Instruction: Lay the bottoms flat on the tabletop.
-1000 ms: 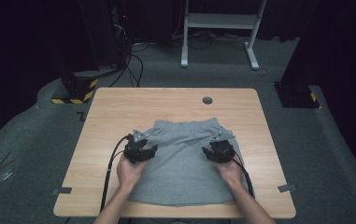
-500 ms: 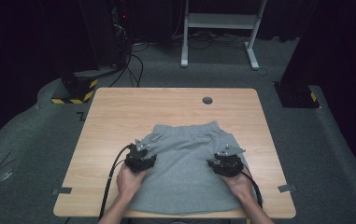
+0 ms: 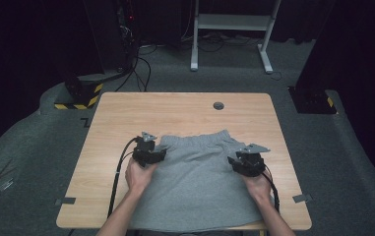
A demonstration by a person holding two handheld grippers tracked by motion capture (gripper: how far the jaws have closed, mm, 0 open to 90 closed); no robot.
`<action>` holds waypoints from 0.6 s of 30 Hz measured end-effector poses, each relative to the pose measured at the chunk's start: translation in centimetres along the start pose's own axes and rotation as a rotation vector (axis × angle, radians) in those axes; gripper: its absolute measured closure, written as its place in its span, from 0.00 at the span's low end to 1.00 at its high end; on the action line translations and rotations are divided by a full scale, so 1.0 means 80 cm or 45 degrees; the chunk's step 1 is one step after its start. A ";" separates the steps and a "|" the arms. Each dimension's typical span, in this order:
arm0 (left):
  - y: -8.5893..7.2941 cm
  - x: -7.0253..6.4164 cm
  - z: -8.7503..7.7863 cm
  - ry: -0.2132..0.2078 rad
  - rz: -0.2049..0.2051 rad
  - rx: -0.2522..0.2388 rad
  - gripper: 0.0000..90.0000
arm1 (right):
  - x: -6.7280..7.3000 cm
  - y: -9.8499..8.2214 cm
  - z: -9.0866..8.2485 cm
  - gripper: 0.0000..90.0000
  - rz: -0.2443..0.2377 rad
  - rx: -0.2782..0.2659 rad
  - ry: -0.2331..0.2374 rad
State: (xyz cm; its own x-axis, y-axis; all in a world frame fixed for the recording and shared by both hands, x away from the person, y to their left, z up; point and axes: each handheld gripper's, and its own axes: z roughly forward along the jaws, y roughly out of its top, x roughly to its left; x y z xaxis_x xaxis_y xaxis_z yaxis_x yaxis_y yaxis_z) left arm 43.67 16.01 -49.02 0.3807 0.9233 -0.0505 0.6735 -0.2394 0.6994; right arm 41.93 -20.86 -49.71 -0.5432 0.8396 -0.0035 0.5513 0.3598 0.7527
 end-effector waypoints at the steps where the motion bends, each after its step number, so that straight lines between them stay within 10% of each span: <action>1: 0.002 0.000 0.006 0.006 0.005 0.016 0.48 | -0.006 0.002 0.002 0.59 0.025 0.004 -0.022; 8: -0.001 0.002 0.034 0.019 0.026 0.088 0.50 | -0.029 0.007 0.028 0.56 0.098 0.138 -0.126; 12: 0.010 0.000 0.035 0.016 0.081 0.137 0.74 | -0.025 0.009 0.031 0.75 0.025 0.161 -0.112; 18: 0.020 0.018 0.018 0.107 0.044 0.002 0.93 | -0.026 0.012 0.019 0.97 -0.077 0.146 -0.157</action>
State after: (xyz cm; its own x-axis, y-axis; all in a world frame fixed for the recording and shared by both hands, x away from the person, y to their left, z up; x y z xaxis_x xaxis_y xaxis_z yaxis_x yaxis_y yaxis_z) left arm 46.19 16.57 -49.01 0.3492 0.9364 0.0341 0.6617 -0.2723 0.6986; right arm 44.54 -21.60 -49.95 -0.4993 0.8563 -0.1324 0.5927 0.4490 0.6686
